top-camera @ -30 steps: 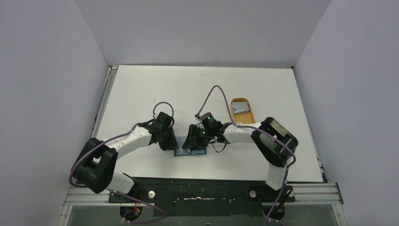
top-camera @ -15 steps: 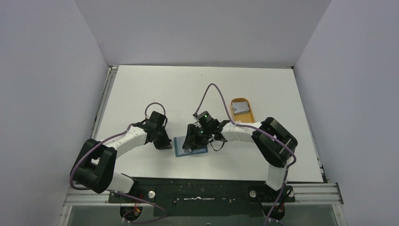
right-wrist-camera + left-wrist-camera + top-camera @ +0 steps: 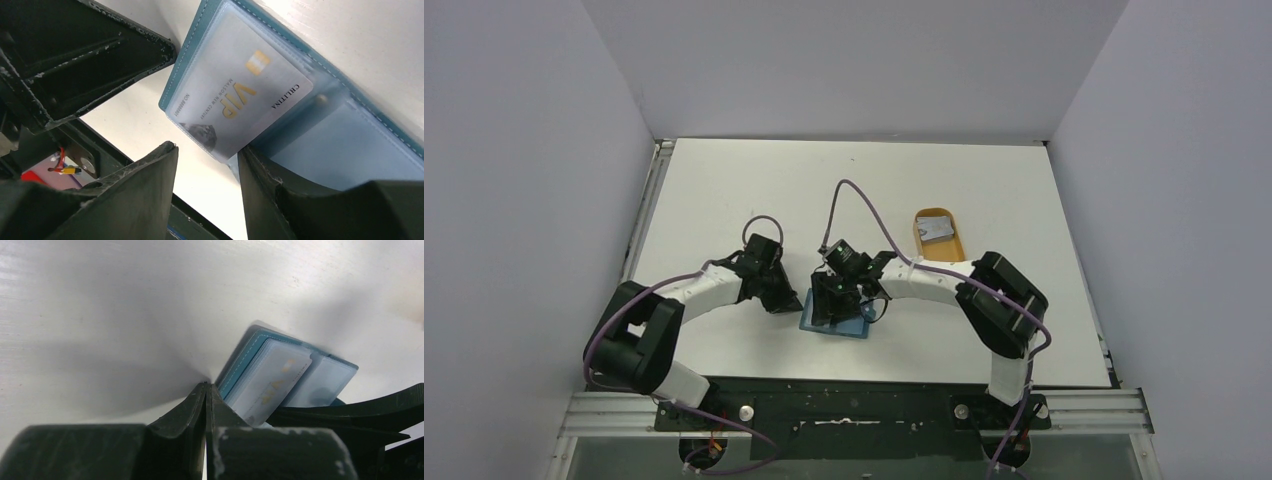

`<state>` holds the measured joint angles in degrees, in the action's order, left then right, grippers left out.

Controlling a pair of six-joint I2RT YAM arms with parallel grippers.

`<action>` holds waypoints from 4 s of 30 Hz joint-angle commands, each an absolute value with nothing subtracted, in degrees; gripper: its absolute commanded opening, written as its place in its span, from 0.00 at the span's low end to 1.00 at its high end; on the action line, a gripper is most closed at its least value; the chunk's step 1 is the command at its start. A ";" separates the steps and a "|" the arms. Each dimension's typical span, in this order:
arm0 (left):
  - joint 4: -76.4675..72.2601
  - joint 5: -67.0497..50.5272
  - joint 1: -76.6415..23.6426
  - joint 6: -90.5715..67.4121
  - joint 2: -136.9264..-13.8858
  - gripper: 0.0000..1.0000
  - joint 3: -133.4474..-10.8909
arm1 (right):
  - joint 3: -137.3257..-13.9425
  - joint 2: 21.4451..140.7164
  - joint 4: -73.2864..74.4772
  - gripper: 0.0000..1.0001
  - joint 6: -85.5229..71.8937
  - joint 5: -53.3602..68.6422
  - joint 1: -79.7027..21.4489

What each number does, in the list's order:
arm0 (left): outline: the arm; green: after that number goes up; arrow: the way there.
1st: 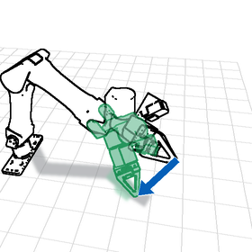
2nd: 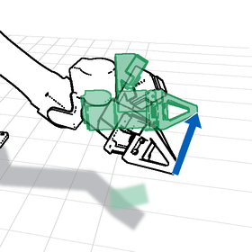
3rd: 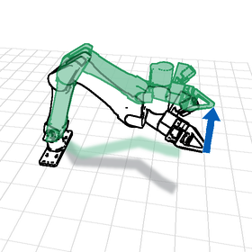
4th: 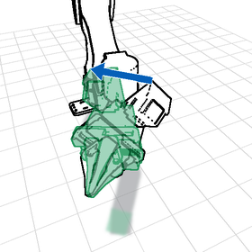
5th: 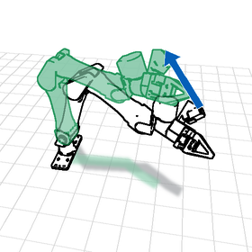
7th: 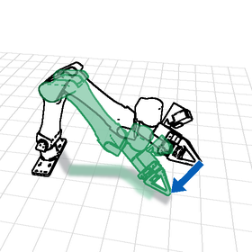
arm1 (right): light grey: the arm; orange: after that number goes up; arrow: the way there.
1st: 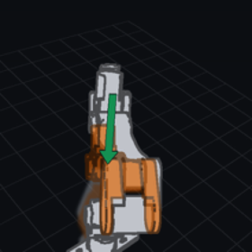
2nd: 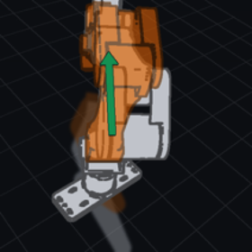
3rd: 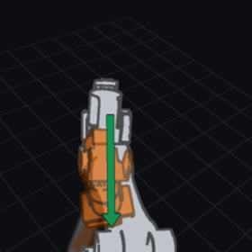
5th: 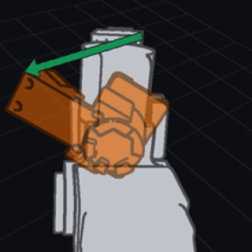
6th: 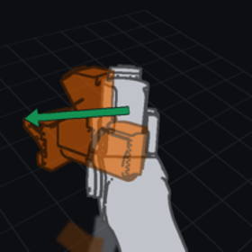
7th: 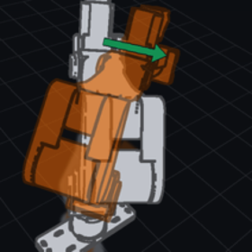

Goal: Put the credit cards into the card holder
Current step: Insert the credit card into the card holder, then close the card holder at the center of the board.

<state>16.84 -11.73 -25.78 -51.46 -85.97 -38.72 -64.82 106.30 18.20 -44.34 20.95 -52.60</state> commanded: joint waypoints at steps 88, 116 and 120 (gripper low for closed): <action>18.57 -5.59 -35.65 -52.33 -65.26 0.41 -31.73 | -61.48 99.58 6.76 0.00 -49.32 12.28 -49.76; 19.79 -4.29 -30.59 -48.38 -57.67 0.88 -35.12 | -60.41 79.49 31.89 0.29 -35.37 -3.46 -50.78; 19.27 -5.01 -32.67 -47.24 -63.31 0.88 -38.41 | -59.15 84.55 25.39 0.24 -37.69 0.37 -51.97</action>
